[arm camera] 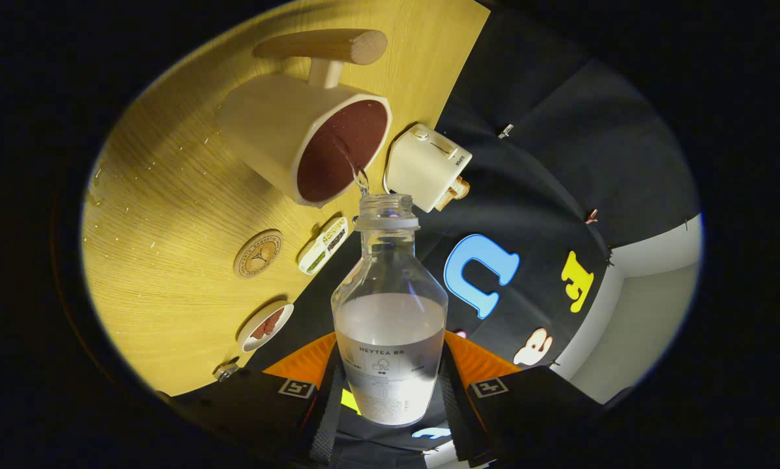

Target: Take the bottle from table, then pour the juice into the cup, finally place the bottle on the coaster

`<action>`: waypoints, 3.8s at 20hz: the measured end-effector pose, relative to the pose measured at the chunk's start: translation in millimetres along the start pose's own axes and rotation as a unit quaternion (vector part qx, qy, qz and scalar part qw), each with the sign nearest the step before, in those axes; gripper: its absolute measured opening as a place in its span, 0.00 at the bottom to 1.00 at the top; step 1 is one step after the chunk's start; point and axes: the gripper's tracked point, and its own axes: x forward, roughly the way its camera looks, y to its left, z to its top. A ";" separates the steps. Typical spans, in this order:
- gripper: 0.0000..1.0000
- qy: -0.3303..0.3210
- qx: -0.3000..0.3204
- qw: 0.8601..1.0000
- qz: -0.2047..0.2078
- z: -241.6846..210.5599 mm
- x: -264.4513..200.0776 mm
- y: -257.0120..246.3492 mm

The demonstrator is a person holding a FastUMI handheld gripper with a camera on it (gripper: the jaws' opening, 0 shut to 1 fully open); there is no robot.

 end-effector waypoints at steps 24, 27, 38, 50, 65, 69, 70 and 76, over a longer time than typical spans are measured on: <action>0.71 -0.046 -0.064 0.996 -0.033 10.1 2.0 -2.9; 0.71 -0.044 -0.058 0.997 -0.028 9.0 3.6 -0.4; 0.71 -0.014 0.118 0.991 0.067 6.0 -11.1 33.3; 0.72 0.039 0.555 0.814 0.169 31.6 -28.9 59.3; 0.73 -0.102 0.875 0.450 0.149 13.0 -30.6 -6.0; 0.73 -0.133 0.892 0.421 0.095 -22.7 -7.8 -22.6; 0.73 -0.133 0.897 0.415 0.078 -31.7 2.3 -22.5; 0.74 -0.093 0.896 0.433 0.033 -52.6 71.0 25.2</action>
